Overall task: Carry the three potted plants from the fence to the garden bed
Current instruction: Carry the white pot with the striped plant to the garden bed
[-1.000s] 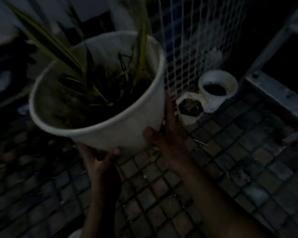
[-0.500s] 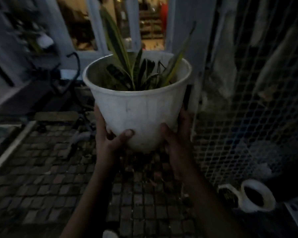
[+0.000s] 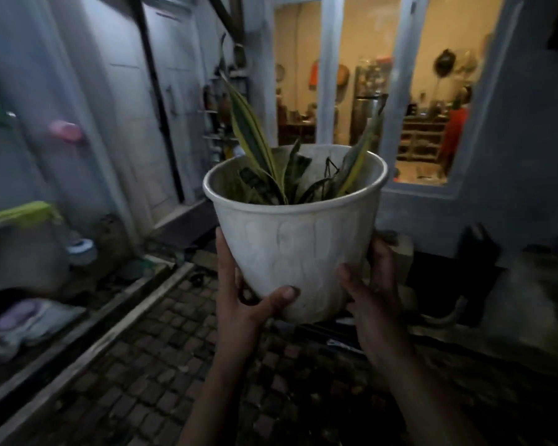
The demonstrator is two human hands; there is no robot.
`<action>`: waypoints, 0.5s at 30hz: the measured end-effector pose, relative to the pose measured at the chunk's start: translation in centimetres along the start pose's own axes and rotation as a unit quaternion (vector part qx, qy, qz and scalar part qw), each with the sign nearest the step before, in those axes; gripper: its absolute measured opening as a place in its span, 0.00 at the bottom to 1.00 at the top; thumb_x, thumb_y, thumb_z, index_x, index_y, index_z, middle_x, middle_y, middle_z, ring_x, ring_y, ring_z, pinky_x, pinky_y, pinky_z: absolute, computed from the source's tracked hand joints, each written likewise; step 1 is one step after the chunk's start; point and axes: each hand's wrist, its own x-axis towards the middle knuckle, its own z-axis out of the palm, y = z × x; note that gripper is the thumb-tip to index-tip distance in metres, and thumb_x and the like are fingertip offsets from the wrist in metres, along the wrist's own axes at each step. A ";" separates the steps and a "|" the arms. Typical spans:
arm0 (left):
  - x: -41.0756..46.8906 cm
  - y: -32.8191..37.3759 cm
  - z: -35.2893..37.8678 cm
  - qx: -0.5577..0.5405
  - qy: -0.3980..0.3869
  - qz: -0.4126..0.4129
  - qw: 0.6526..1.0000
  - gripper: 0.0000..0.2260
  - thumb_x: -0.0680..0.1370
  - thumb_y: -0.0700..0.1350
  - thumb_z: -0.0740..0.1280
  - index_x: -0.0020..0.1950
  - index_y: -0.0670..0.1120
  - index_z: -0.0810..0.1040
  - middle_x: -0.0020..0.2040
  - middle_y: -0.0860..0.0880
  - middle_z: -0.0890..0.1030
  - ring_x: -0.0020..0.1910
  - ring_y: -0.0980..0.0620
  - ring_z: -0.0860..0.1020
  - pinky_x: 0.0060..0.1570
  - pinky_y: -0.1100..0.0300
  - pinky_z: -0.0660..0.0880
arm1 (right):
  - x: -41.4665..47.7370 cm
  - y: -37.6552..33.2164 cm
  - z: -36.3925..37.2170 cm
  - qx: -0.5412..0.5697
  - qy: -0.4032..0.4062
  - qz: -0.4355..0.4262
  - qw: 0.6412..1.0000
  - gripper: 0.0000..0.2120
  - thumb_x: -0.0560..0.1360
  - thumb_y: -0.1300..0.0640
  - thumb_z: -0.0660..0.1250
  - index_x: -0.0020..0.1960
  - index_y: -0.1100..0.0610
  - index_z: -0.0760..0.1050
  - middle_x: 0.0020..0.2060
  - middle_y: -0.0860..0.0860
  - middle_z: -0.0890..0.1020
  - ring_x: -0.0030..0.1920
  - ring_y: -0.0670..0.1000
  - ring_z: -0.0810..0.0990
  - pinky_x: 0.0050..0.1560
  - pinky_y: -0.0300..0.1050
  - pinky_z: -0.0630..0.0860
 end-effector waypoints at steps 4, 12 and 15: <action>5.3 -2.9 -3.0 0.054 0.057 0.019 0.997 0.54 0.64 0.45 0.84 0.81 0.64 0.56 0.82 0.52 0.62 0.79 0.45 0.65 0.69 0.32 0.70 | 6.6 5.7 3.6 0.044 -0.071 0.027 0.996 0.41 0.65 0.38 0.79 0.73 0.41 0.66 0.67 0.40 0.78 0.64 0.46 0.80 0.50 0.46 0.82; 14.8 -7.3 -9.7 0.122 0.226 0.042 0.965 0.52 0.65 0.45 0.80 0.82 0.59 0.54 0.82 0.51 0.63 0.78 0.44 0.67 0.70 0.32 0.69 | 19.7 14.9 13.9 0.114 -0.222 0.100 0.963 0.41 0.64 0.43 0.82 0.72 0.39 0.68 0.68 0.44 0.78 0.63 0.49 0.81 0.55 0.53 0.82; 17.2 -8.3 -14.0 0.160 0.270 0.054 0.948 0.51 0.68 0.44 0.79 0.83 0.60 0.52 0.82 0.52 0.60 0.79 0.45 0.65 0.71 0.32 0.68 | 22.1 18.2 19.6 0.142 -0.261 0.115 0.948 0.41 0.64 0.46 0.82 0.72 0.46 0.68 0.66 0.46 0.79 0.64 0.50 0.80 0.56 0.50 0.82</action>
